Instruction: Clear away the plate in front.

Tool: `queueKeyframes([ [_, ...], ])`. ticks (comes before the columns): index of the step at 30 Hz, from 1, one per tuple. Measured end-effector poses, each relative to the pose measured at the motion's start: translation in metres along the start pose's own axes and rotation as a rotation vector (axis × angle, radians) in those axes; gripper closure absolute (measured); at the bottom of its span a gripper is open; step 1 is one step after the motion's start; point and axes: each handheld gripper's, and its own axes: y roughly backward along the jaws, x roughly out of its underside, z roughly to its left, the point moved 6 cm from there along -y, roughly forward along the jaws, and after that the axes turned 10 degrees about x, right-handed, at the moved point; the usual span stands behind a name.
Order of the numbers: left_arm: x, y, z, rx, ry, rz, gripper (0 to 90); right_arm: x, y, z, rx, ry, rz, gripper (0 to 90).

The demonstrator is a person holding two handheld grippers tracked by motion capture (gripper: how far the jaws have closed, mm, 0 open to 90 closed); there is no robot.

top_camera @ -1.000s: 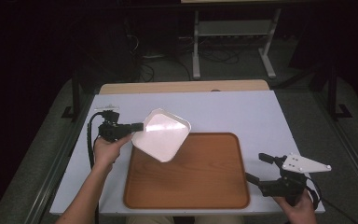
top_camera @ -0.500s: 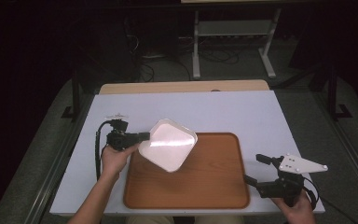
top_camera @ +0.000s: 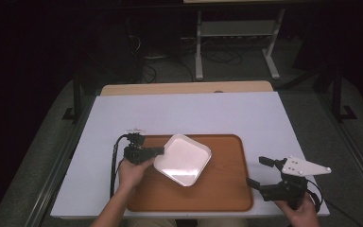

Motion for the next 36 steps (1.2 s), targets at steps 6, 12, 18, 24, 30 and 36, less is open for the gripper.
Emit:
queueKeyframes([
  [6,0.01,0.004,0.008,-0.098,0.012,-0.002,89.2,0.0,0.0,0.0,-0.002,-0.001,0.002,13.1],
  [12,0.021,0.007,0.009,-0.148,0.066,-0.04,88.7,0.0,-0.002,0.002,-0.004,0.004,0.005,13.1],
  [18,0.028,0.008,-0.003,-0.188,0.035,-0.018,75.1,0.0,-0.002,0.002,-0.006,0.008,0.008,13.1],
  [24,0.039,0.014,-0.009,-0.176,0.031,-0.014,70.9,0.0,-0.001,0.001,-0.002,0.006,0.004,13.1],
  [30,0.05,0.021,-0.021,-0.152,0.011,-0.007,67.1,0.0,-0.001,0.001,-0.004,0.009,0.009,13.1],
  [36,0.057,0.024,-0.03,-0.123,0.013,-0.01,64.4,0.0,-0.001,0.001,-0.001,0.009,0.009,13.1],
])
